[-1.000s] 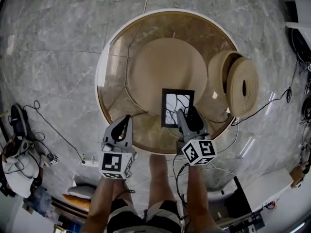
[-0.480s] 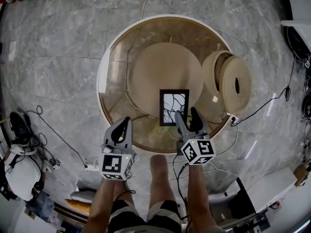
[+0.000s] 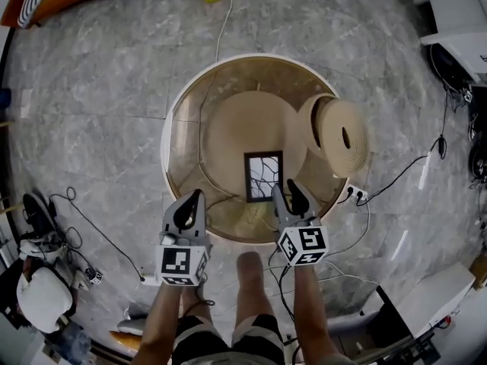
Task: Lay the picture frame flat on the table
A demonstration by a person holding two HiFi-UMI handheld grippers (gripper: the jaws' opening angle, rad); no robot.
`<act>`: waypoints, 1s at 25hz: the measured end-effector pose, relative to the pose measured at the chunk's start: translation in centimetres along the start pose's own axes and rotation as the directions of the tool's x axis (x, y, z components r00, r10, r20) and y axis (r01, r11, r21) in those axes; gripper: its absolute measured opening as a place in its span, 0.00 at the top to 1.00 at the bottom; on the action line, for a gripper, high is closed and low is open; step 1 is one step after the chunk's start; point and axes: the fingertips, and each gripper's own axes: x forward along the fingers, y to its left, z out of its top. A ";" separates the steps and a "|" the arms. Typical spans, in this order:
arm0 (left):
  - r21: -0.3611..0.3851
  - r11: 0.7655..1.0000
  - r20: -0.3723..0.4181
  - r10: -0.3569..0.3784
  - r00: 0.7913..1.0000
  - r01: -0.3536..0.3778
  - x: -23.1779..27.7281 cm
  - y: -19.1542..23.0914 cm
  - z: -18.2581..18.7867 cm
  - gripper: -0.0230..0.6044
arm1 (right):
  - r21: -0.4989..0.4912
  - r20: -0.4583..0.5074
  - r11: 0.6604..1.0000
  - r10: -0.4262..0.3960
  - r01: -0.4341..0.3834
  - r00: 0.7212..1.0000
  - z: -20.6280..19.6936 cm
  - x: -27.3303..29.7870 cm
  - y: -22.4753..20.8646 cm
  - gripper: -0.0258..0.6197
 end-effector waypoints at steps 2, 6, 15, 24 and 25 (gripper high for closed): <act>0.012 1.000 0.019 -0.004 1.000 0.004 -1.2 -0.6 1.9 0.94 | -0.012 0.013 1.000 -0.008 0.008 1.000 1.6 -1.4 0.4 0.76; 0.048 0.999 0.055 -0.024 0.998 0.021 -3.6 -1.8 5.9 0.94 | -0.025 0.049 0.999 -0.033 0.035 0.998 5.3 -4.8 1.3 0.82; 0.141 0.987 0.152 -0.094 0.984 0.073 -10.1 -4.5 16.4 0.94 | -0.070 0.157 0.994 -0.071 0.083 0.985 14.7 -12.3 5.1 0.88; 0.219 0.968 0.236 -0.171 0.957 0.119 -19.0 -7.5 25.4 0.94 | -0.102 0.293 0.986 -0.098 0.133 0.951 24.6 -21.7 10.7 0.90; 0.227 0.966 0.245 -0.180 0.953 0.125 -19.8 -7.9 26.3 0.94 | -0.102 0.306 0.985 -0.101 0.139 0.946 25.5 -22.6 11.1 0.91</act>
